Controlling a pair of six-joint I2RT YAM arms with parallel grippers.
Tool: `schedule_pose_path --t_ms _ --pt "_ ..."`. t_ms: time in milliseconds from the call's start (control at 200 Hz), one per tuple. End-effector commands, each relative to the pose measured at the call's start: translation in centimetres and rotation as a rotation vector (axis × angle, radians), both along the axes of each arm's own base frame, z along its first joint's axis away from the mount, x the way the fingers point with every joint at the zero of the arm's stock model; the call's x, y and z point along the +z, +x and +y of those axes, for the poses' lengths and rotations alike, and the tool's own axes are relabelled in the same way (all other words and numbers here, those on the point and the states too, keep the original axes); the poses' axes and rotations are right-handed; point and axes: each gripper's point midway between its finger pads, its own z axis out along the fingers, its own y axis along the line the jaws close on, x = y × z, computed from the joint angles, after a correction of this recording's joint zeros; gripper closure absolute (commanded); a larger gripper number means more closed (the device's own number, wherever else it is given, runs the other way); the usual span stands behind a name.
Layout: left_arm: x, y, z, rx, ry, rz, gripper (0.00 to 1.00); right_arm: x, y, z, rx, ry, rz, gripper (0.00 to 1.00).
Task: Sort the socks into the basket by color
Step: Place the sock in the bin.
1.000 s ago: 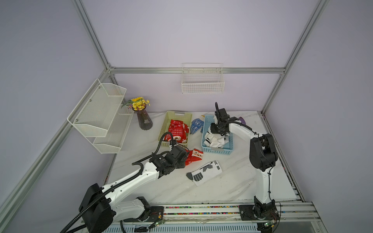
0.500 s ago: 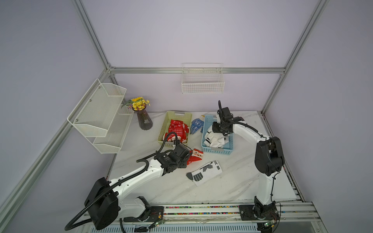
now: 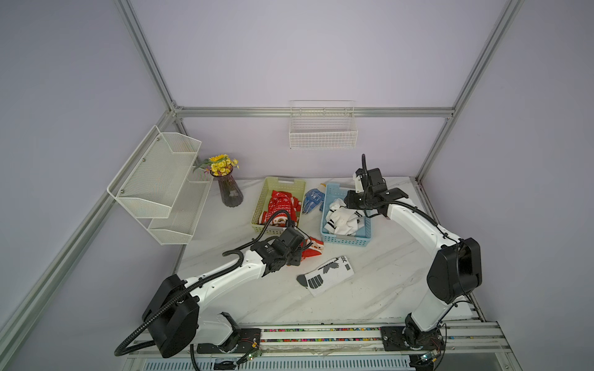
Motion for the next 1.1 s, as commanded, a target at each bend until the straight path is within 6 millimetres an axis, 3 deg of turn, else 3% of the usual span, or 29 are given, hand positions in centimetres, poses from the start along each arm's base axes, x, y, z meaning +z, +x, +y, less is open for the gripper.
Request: schedule_pose_path --t_ms 0,155,725,1095 --pt "0.2 0.8 -0.5 -0.023 -0.025 -0.024 0.53 1.3 -0.3 -0.2 -0.004 0.025 -0.024 0.66" --pt "-0.8 0.6 -0.4 -0.029 -0.041 -0.011 0.57 1.2 -0.4 0.1 0.004 0.034 -0.014 0.66" --pt "-2.7 -1.5 0.3 -0.040 -0.065 0.050 0.58 1.4 -0.7 0.4 0.012 0.052 -0.015 0.66" --pt "-3.8 -0.3 -1.1 -0.052 -0.072 0.054 0.70 1.4 -0.9 1.0 0.025 0.049 -0.006 0.66"
